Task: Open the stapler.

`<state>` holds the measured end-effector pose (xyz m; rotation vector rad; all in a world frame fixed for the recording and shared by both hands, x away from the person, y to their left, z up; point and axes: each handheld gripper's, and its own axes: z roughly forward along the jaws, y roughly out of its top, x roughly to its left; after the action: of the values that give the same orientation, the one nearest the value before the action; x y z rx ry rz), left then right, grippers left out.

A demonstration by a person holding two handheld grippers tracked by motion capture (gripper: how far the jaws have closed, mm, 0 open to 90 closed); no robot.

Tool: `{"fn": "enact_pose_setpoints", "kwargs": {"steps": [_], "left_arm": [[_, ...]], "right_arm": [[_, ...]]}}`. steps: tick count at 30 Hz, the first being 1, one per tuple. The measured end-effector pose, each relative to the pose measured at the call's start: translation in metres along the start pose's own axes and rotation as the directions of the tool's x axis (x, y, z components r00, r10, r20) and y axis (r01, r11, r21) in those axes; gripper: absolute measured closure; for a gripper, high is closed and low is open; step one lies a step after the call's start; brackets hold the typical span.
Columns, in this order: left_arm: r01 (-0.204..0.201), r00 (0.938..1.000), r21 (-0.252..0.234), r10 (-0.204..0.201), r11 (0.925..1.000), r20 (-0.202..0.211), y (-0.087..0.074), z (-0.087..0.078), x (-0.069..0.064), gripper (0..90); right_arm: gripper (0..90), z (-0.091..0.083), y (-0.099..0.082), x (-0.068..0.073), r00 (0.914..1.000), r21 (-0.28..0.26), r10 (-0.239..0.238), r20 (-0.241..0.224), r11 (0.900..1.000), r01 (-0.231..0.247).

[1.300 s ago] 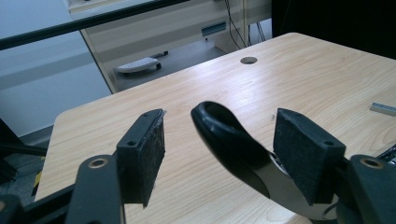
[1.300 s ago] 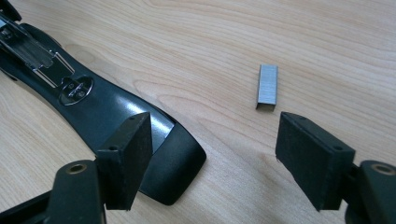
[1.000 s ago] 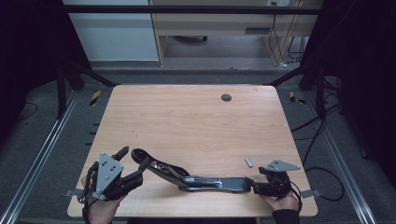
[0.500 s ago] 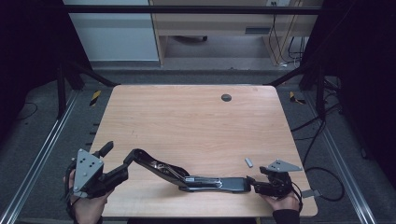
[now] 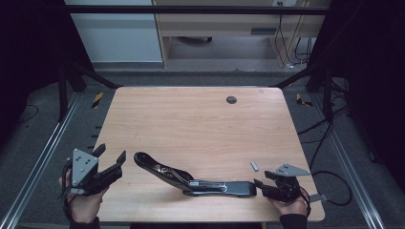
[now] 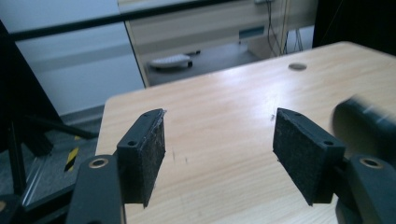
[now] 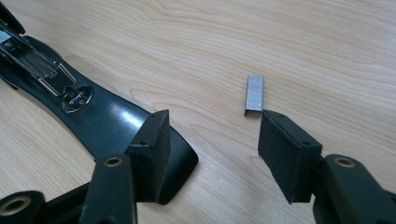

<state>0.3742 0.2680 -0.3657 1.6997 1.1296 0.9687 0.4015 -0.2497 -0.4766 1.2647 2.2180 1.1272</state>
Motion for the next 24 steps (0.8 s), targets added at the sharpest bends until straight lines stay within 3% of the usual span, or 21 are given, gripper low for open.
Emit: {"fn": "enact_pose_setpoints", "kwargs": {"steps": [8, 16, 24], "left_arm": [[-0.031, 0.9995, 0.106, 0.03, 0.9938, 0.011, -0.029, 0.023, 0.0, 33.2], [-0.038, 0.9992, 0.196, 0.034, 0.9798, 0.02, -0.062, 0.032, 0.002, 33.8], [-0.039, 0.999, 0.227, 0.032, 0.973, 0.032, -0.077, 0.036, 0.0, 33.6]], "right_arm": [[46.3, 0.0, 0.001, -0.002, 0.9995, 0.022, 0.029, 0.007, 0.9993, -0.03], [49.7, -0.003, 0.003, -0.007, 0.9989, 0.003, 0.026, 0.04, 0.9997, -0.026], [49.6, -0.004, 0.008, -0.006, 0.9942, -0.046, 0.016, 0.106, 0.9989, -0.011]]}}
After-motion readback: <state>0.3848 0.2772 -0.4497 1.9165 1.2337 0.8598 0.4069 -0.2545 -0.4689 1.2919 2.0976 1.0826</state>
